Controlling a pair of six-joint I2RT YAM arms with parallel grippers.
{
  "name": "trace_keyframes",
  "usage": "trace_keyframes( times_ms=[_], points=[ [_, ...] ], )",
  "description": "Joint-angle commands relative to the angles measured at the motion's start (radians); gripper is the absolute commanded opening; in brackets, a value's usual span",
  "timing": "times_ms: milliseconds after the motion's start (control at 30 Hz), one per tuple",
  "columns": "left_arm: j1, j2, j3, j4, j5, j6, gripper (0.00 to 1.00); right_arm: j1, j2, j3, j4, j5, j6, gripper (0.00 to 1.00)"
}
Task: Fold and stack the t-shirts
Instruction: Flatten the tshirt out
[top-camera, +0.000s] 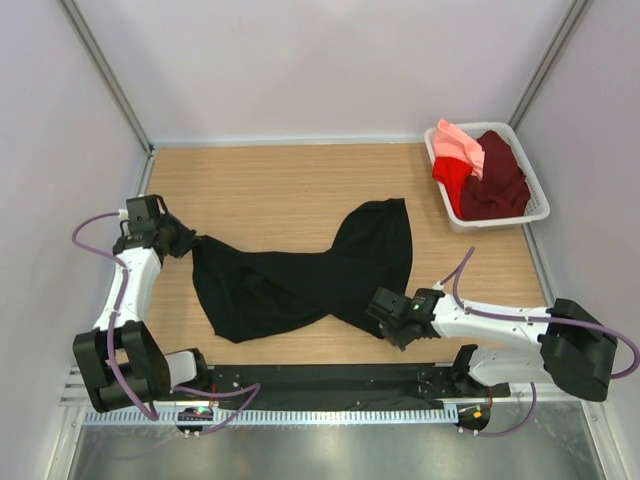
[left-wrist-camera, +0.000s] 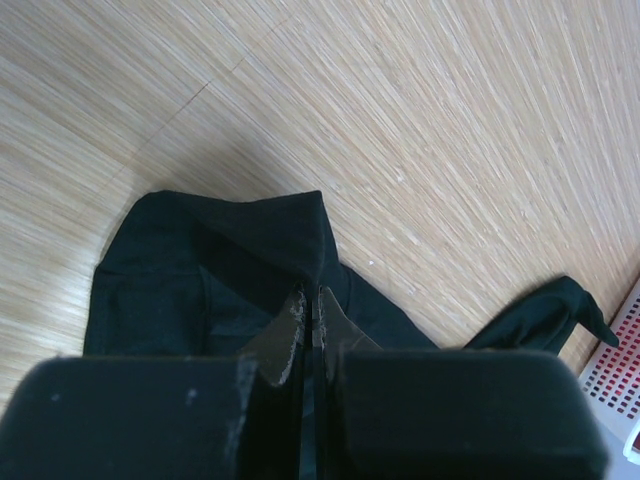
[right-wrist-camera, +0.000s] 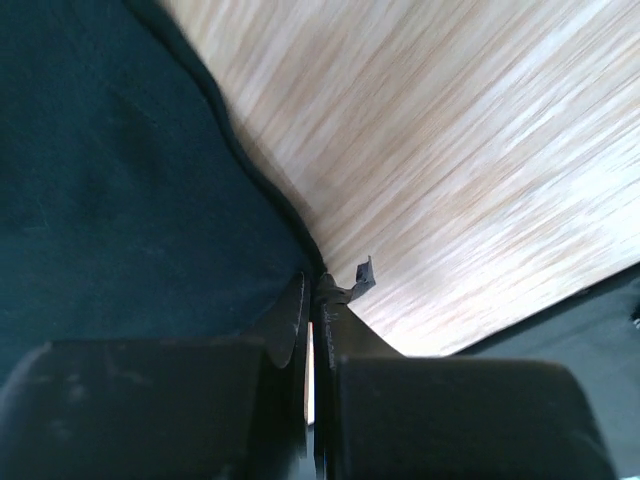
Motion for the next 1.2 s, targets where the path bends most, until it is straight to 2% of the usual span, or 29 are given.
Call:
trace_keyframes(
  times_ms=[0, 100, 167, 200, 300, 433, 500, 533, 633, 767, 867, 900, 1067, 1167],
  points=[
    [0.006, -0.03, -0.006, 0.034, 0.017, -0.006, 0.0, 0.001, -0.059, -0.028, -0.096, 0.145, 0.035, 0.01],
    [0.006, -0.034, 0.0, 0.025, 0.021, -0.019, 0.0, 0.002, -0.134, 0.013, -0.135, 0.23, -0.02, 0.01],
    [0.006, -0.048, 0.04, -0.004, 0.024, -0.016, 0.0, 0.002, -0.202, 0.099, -0.185, 0.348, -0.083, 0.01],
    [0.006, -0.059, 0.058, -0.016, 0.025, -0.014, 0.0, 0.002, -0.22, 0.136, -0.207, 0.395, -0.167, 0.01],
    [0.006, -0.131, 0.149, -0.076, 0.01, -0.013, 0.0, 0.001, -0.273, 0.327, -0.294, 0.563, -0.303, 0.01],
    [0.006, -0.223, 0.307, -0.18, 0.017, -0.04, 0.0, 0.002, -0.291, 0.68, -0.421, 0.767, -0.536, 0.01],
    [0.006, -0.254, 0.425, -0.222, 0.021, -0.063, 0.0, 0.001, -0.29, 0.801, -0.454, 0.872, -0.603, 0.01],
    [0.005, -0.261, 0.466, -0.266, 0.021, -0.068, 0.0, 0.002, -0.286, 0.925, -0.469, 0.899, -0.688, 0.01],
    [0.006, -0.28, 0.652, -0.372, -0.01, -0.083, 0.0, 0.001, -0.293, 1.146, -0.504, 0.986, -0.767, 0.01],
    [-0.009, -0.295, 0.873, -0.488, -0.025, -0.106, 0.0, 0.001, -0.38, 1.25, -0.428, 0.968, -0.961, 0.01],
    [-0.038, -0.306, 0.954, -0.529, -0.062, -0.131, 0.0, 0.002, -0.463, 1.201, -0.316, 0.872, -1.052, 0.01],
    [-0.038, -0.31, 0.965, -0.532, -0.061, -0.147, 0.0, 0.002, -0.481, 1.161, -0.246, 0.814, -1.136, 0.01],
    [-0.038, -0.283, 0.951, -0.492, -0.036, -0.178, 0.0, 0.001, -0.371, 1.173, -0.204, 0.79, -1.235, 0.01],
    [-0.037, -0.217, 0.936, -0.458, -0.05, -0.165, 0.0, 0.001, -0.253, 1.178, -0.057, 0.789, -1.39, 0.01]
  ],
)
